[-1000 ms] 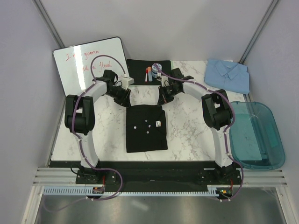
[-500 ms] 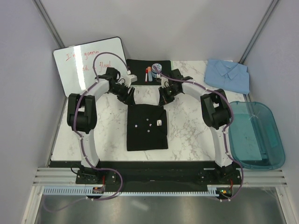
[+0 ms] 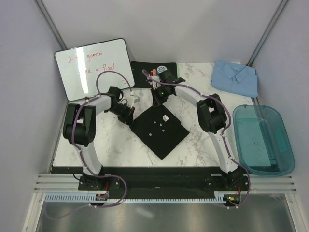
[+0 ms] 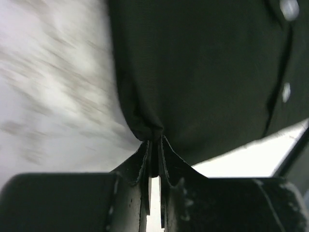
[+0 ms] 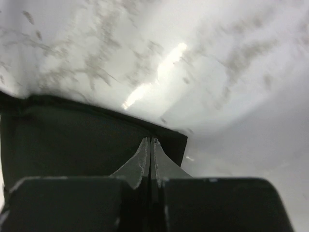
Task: Fold and stack the long sleeve shirts
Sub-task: Fold the shirt
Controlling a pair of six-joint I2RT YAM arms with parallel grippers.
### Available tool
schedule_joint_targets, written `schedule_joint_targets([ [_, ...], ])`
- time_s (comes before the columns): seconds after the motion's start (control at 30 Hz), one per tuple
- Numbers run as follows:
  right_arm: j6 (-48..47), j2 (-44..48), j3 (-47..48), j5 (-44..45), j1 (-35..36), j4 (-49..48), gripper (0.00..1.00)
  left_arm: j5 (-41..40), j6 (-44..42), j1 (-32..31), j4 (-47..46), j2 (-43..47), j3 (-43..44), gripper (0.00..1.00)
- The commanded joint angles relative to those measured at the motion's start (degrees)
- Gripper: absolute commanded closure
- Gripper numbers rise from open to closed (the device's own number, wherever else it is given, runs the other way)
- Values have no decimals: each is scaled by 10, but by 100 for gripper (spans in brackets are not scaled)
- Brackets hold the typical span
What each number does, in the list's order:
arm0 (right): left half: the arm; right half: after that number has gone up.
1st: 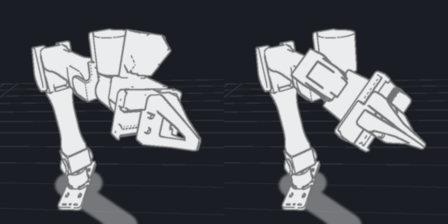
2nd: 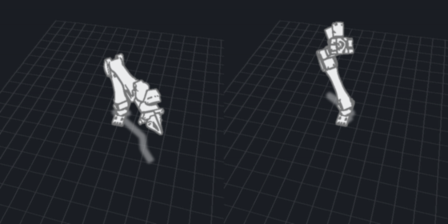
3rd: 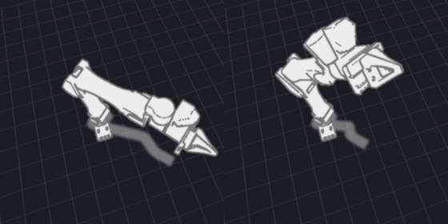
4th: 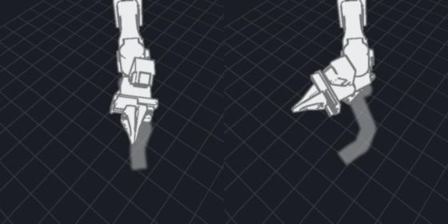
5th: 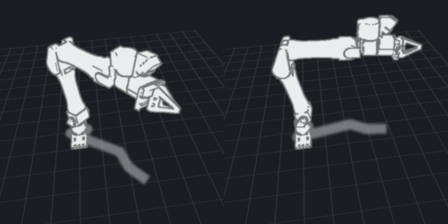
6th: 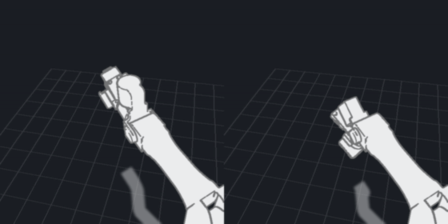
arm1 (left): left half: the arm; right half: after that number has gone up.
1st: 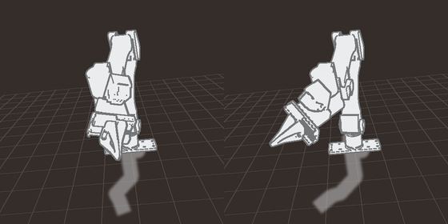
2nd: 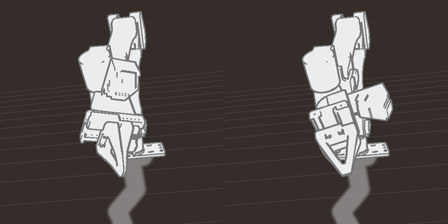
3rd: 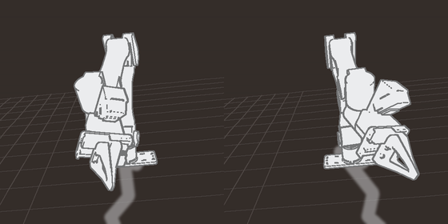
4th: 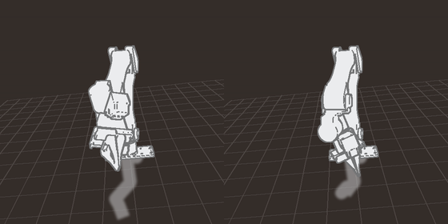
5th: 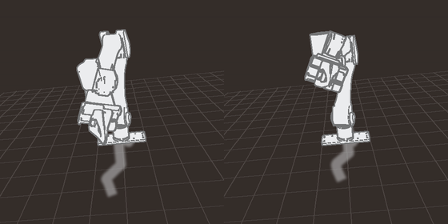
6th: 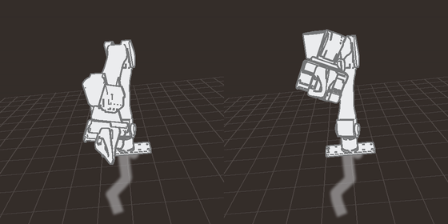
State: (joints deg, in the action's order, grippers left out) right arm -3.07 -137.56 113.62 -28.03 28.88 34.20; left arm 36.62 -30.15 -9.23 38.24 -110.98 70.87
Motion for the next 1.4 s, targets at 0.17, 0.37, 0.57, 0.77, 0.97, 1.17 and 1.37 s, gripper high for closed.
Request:
schedule_joint_targets([
  [0.17,-39,84,79,100,46,-22,60,25,-23,-47,136,188,-134,65],
  [0.37,10,239,-69,52,-38,-16,43,20,39,-40,87,214,-68,52],
  [0.57,30,329,-263,-120,-87,12,58,50,139,-54,-31,150,-9,53],
  [0.77,3,303,-389,-156,-88,18,66,27,223,-54,-76,46,23,57],
  [0.97,2,181,-344,-91,-91,-21,69,-33,250,-41,-76,2,28,61],
  [1.17,21,144,-220,-66,-99,-18,64,-34,273,2,-56,-52,92,63],
  [1.37,62,271,-221,-129,-124,-7,52,12,174,-10,-59,118,84,50],
])
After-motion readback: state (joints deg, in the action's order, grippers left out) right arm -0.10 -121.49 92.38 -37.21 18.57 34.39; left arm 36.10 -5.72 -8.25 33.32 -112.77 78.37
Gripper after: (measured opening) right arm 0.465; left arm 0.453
